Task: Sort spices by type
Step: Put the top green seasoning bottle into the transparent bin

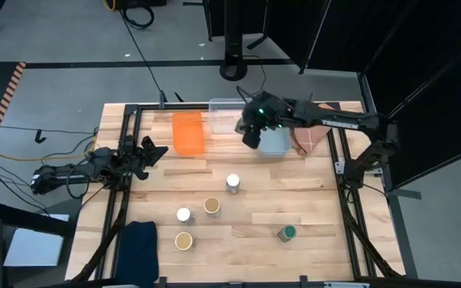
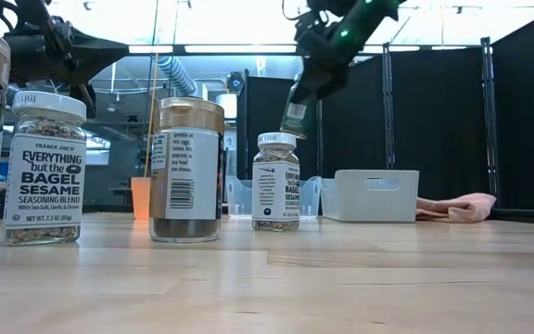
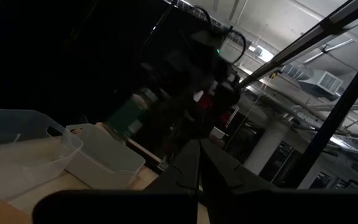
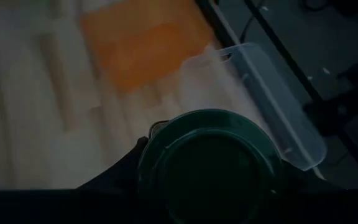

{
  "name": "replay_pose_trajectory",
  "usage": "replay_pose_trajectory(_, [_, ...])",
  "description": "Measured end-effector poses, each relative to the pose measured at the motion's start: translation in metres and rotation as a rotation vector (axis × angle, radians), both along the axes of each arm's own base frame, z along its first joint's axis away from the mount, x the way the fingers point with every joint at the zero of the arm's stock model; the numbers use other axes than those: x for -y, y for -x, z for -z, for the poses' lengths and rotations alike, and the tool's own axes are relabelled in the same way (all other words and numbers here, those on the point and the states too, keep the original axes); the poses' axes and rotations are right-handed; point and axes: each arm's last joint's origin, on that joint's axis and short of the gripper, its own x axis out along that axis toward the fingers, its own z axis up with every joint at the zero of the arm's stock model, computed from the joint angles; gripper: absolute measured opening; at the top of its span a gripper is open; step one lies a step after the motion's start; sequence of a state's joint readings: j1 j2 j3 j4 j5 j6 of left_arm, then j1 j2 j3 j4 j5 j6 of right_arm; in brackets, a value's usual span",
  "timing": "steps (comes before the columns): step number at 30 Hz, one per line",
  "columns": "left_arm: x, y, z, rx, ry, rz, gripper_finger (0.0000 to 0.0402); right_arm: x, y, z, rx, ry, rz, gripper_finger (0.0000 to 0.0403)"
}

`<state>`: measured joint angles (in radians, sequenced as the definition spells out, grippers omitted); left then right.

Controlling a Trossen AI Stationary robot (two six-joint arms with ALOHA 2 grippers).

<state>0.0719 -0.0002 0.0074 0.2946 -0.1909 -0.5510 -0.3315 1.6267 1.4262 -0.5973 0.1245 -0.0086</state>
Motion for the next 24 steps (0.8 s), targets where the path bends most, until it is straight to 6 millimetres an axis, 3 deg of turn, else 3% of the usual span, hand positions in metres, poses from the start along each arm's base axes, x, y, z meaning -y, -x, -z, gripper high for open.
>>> replay_pose_trajectory(12, [0.0,-0.001,0.003,-0.027,0.005,-0.001,0.0015,0.064,-0.029,0.006,-0.042,-0.046,0.31,0.0204])
replay_pose_trajectory(24, [-0.001,-0.001,0.004,-0.045,0.012,-0.02,0.0015,0.086,-0.048,0.059,-0.098,-0.108,0.521,0.0204])
